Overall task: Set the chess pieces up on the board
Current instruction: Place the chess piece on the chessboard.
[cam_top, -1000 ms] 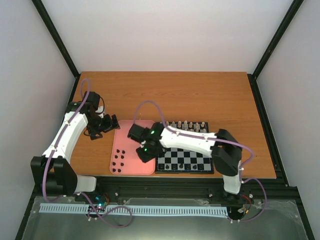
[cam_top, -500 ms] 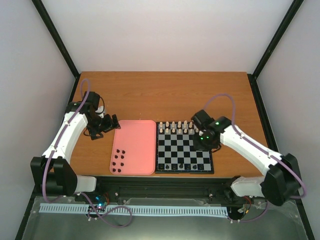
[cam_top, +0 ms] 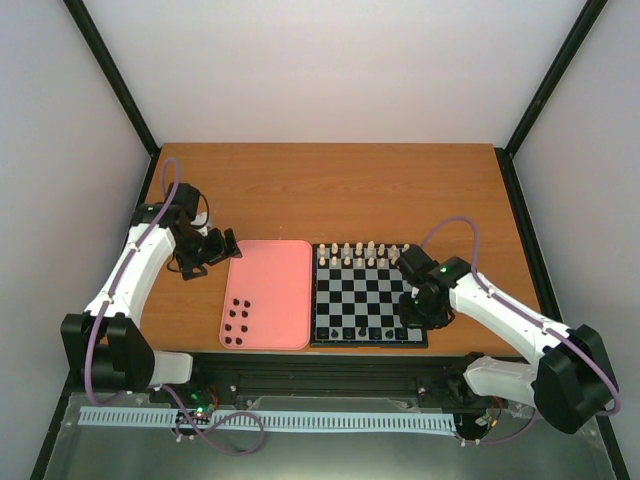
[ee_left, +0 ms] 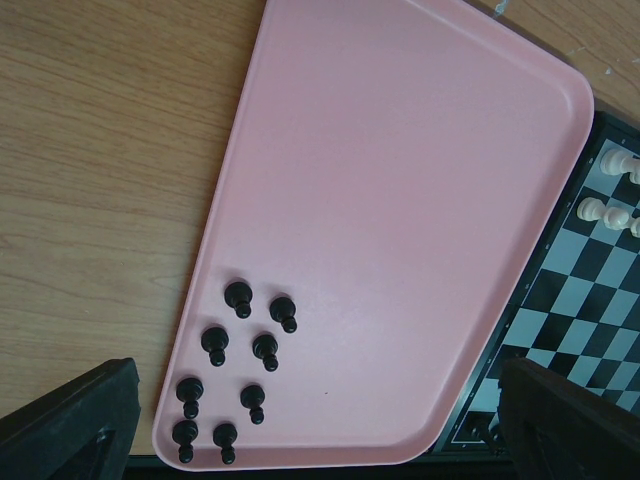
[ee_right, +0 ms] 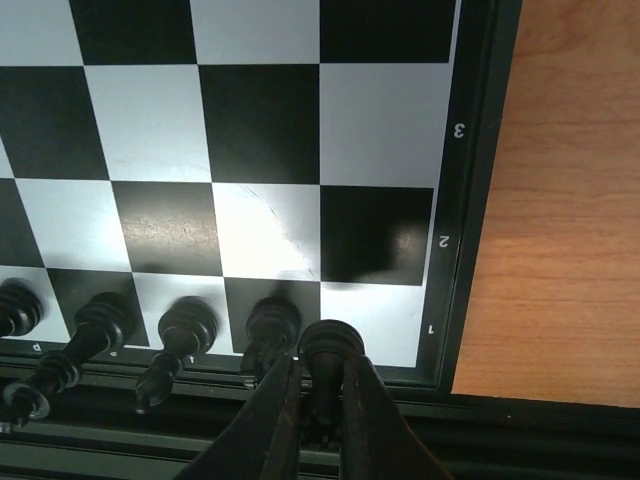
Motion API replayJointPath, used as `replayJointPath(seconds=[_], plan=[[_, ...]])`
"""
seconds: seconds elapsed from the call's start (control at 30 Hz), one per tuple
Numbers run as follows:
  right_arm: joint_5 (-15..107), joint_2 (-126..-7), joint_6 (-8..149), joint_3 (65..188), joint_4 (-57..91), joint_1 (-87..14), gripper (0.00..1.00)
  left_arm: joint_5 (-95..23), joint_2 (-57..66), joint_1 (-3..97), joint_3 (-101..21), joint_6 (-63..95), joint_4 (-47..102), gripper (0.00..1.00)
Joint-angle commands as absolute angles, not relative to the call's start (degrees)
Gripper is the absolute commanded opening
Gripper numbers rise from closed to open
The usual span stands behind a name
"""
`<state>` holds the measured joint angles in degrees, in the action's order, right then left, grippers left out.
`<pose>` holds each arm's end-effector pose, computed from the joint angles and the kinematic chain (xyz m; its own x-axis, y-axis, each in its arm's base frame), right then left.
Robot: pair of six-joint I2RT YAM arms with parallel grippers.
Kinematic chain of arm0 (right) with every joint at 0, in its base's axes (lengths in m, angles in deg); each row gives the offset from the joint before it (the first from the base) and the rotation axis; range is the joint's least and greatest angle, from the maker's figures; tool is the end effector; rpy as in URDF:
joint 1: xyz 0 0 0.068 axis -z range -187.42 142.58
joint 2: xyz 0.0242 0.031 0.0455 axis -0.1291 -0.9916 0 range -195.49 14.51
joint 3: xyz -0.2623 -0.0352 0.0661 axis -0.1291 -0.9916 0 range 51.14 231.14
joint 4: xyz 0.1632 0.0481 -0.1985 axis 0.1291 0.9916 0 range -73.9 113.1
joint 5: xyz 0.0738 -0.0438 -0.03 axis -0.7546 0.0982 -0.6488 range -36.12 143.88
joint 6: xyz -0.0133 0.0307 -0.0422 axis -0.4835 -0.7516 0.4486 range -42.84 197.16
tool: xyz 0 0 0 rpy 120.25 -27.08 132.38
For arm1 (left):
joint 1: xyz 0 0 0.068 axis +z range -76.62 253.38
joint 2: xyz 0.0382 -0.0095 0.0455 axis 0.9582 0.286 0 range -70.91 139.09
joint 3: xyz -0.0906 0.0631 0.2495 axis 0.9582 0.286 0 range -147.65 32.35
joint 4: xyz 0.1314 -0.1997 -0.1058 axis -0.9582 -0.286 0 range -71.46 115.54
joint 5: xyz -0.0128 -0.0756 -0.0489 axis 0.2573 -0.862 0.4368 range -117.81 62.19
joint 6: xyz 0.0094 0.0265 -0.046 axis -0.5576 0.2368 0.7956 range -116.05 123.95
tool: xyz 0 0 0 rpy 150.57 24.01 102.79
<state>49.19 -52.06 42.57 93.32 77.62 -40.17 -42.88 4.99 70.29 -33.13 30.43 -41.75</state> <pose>0.1421 0.0948 0.2000 -0.9995 0.0299 -0.0124 0.0284 0.9938 0.1077 0.2297 -0.0216 0.2784 -0.9212 -0.3814 -0.0774 -0.3389 0.8839 -0.3223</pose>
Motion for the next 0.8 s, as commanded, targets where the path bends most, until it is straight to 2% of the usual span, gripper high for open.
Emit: replayJointPath(seconds=[0.0, 0.77], plan=[[49.31, -50.84, 40.89, 92.6, 78.18, -39.76, 0.03, -43.74, 4.05, 70.52, -33.75, 29.0, -41.52, 1.0], [50.92, -54.67, 42.42, 89.7, 76.25, -38.8, 0.04, -42.94, 4.24, 70.52, -33.37, 28.87, -41.35, 1.0]])
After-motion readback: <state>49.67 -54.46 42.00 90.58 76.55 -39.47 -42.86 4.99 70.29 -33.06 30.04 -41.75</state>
